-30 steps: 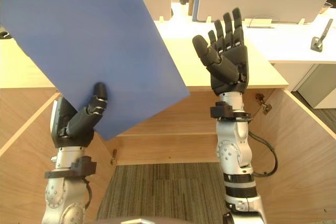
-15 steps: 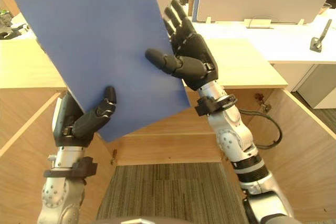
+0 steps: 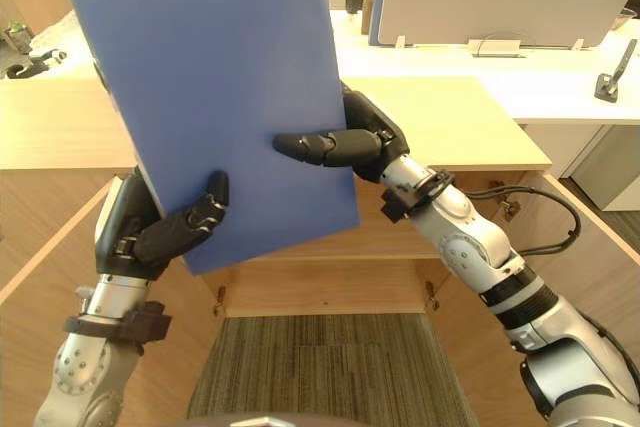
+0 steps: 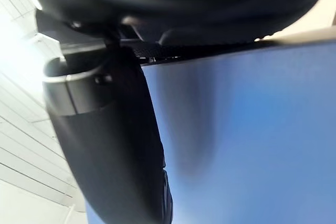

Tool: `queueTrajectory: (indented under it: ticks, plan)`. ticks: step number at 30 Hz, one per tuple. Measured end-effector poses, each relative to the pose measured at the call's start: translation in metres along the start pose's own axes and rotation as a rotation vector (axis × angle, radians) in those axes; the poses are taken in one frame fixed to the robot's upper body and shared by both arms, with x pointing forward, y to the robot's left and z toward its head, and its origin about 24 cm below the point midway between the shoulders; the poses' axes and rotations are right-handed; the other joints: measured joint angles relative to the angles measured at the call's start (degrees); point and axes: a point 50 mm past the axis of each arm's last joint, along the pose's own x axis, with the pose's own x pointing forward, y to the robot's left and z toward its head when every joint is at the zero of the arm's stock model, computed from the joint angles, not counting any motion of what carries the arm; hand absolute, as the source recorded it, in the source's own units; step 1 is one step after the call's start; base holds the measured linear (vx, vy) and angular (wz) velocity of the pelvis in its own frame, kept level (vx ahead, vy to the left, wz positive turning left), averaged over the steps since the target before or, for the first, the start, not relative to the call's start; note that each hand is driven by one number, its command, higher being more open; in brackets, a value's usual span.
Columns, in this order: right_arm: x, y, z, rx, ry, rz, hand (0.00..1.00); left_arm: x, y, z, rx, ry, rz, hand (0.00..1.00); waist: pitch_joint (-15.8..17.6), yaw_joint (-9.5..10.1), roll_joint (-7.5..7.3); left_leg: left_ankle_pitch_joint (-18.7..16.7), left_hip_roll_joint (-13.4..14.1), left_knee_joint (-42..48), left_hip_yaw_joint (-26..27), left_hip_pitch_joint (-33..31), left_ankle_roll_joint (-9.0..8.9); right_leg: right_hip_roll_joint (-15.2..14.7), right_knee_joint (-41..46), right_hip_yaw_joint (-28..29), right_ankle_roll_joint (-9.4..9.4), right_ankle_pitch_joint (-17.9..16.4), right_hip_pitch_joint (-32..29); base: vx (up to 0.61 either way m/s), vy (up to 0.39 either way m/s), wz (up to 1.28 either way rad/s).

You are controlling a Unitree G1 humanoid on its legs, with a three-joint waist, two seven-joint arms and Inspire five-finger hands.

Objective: Walk over to the cabinet, pick up the folder, carry it to the office cabinet, place the folder inside the office cabinet, then close the office cabinet door

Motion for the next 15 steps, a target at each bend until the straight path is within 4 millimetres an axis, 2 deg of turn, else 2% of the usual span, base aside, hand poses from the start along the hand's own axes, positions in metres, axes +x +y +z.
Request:
queueTrajectory:
  ticks: [3, 4, 10, 11, 15]
  plan:
    - [0.002, -0.002, -0.004, -0.008, 0.030, -0.001, 1.00, 0.001, 0.002, 0.003, 0.013, 0.004, -0.027, 0.00, -0.15, 0.06, 0.23, 0.04, 0.00, 0.00, -0.04, -0.08, 0.01, 0.01, 0.01, -0.05, 0.00, 0.00, -0.06, 0.00, 0.000, 0.00]
    - [0.002, -0.001, -0.005, -0.013, 0.040, 0.005, 0.00, 0.001, 0.003, 0.004, 0.009, 0.012, -0.035, 0.00, -0.20, 0.06, 0.32, 0.04, -0.01, 0.00, -0.06, -0.09, 0.01, 0.01, 0.00, -0.07, 0.00, 0.00, -0.06, 0.00, 0.000, 0.00]
    - [0.003, -0.002, -0.001, -0.059, 0.125, 0.066, 0.00, 0.001, 0.008, 0.005, -0.021, 0.047, -0.064, 0.00, -0.25, 0.17, 0.34, 0.06, -0.02, 0.00, -0.17, -0.22, -0.01, 0.02, 0.00, -0.16, 0.00, 0.00, -0.09, 0.00, 0.000, 0.00]
    - [0.001, -0.002, 0.000, -0.058, 0.132, 0.083, 0.00, 0.000, 0.010, 0.005, -0.026, 0.058, -0.071, 1.00, -0.28, 0.20, 0.30, 0.06, -0.02, 0.00, -0.18, -0.23, -0.01, 0.02, 0.00, -0.17, 0.00, 0.00, -0.10, 0.00, 0.000, 0.00]
    - [-0.004, -0.003, 0.001, -0.021, 0.145, 0.124, 0.00, -0.002, 0.014, -0.001, -0.061, 0.109, -0.078, 1.00, -0.36, 0.33, 0.24, 0.09, 0.01, -0.01, -0.12, -0.54, -0.03, 0.03, 0.19, -0.08, -0.02, -0.01, -0.64, 0.00, 0.000, 0.00]
